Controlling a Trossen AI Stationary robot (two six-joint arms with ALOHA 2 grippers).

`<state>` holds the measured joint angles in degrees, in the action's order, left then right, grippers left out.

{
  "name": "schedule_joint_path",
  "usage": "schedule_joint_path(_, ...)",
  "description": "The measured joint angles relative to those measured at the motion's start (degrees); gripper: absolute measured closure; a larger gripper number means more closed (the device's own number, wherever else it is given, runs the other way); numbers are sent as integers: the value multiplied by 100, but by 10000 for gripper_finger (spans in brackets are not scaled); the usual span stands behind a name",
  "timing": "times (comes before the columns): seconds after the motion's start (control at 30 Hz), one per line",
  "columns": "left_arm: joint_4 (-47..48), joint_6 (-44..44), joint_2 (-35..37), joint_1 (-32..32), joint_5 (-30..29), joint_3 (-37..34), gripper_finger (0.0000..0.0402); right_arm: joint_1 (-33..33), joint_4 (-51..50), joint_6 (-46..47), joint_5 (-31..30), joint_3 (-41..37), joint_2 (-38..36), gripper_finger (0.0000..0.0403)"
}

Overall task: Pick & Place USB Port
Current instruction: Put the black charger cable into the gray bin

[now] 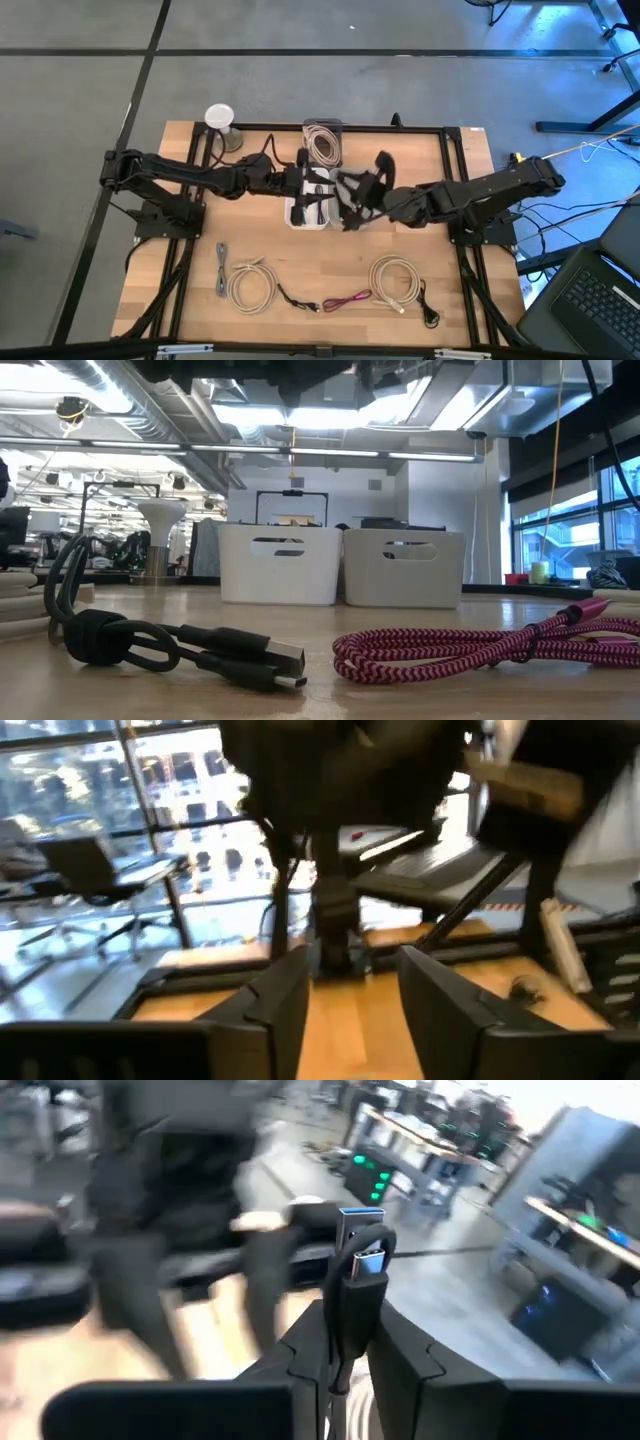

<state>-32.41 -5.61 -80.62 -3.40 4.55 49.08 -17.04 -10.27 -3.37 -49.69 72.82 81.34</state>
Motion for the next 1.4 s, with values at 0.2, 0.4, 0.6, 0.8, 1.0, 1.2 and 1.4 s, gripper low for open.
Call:
schedule_joint_path(0.2, 150, -205, 46, -7, -847, -2, 221, 562, -1118, 2099, 875, 4, -372, 353)
schedule_joint_path(0.4, 96, -63, 52, -2, -1062, -2, 218, 1893, -2013, 3831, 3012, 4, -329, 353)
schedule_joint_path(0.6, 154, 35, 52, -2, -1080, -2, 217, 2993, -2881, 4572, 4023, 4, -98, 353)
schedule_joint_path(0.8, 154, 35, 52, -6, -1081, -2, 217, 3334, -3524, 4912, 4377, 4, 295, 353)
schedule_joint_path(1.0, 409, 37, 53, 25, -1080, -4, 217, 3210, -3455, 4963, 4378, 4, 937, 353)
schedule_joint_path(1.2, 752, 35, 52, 79, -1085, -7, 217, 2910, -3460, 4948, 4546, 4, 1638, 353)
schedule_joint_path(1.4, 741, 35, 52, 75, -1090, -7, 217, 2758, -3411, 4946, 4548, 4, 2091, 353)
